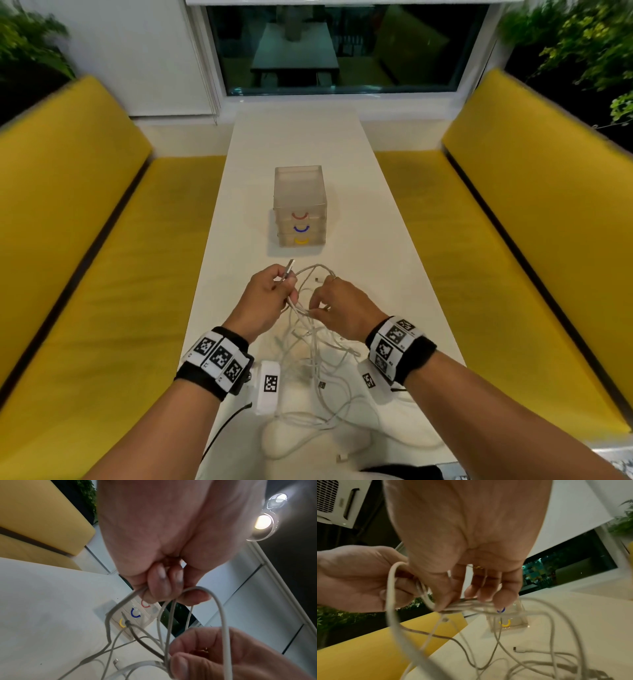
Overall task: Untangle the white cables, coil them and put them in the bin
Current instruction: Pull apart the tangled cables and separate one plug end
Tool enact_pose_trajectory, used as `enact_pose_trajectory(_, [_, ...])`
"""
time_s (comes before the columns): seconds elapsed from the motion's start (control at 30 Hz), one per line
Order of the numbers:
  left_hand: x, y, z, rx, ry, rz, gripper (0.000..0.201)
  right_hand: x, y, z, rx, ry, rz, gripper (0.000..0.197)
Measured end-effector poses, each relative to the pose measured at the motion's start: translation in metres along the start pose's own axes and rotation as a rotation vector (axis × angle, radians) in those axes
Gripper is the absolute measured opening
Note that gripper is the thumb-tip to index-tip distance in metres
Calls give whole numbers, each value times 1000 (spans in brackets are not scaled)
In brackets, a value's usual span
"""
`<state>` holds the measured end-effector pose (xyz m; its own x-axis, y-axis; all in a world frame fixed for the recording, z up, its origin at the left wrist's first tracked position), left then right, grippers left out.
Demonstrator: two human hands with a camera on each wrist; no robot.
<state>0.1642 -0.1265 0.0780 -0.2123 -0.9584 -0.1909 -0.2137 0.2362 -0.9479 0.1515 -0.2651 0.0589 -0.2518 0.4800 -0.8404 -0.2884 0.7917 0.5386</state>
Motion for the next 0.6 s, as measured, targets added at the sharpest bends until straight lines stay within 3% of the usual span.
enact_pose_trajectory(0.1, [-5,6,1,-18,-7,-32,14,-6,7,-6,-77,18,-49,15])
enact_pose_trajectory(0.2, [-6,11,2,-33,-13,-56,14,-16,8,-12,-89,-59,-120,18])
enact_pose_trajectory(0.37, [-19,12,5,-50,-144,-39,17,-37,0,-19,-124,-205,-78,18])
enact_pose_trajectory(0.6, [-32,18,6,-92,-209,80,16,-68,-27,-26,-64,-355,250,8])
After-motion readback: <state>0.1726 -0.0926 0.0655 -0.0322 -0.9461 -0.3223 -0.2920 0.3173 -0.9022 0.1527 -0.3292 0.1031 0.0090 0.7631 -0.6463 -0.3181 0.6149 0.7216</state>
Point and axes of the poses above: each hand's wrist, its own z-axis towards the middle knuckle, its own x-axis out of the palm, y = z × x, the point moved 9 cm from there along z, towards the middle knuckle, and after that the axes turned 5 degrees about -x, right-handed, at the moved point
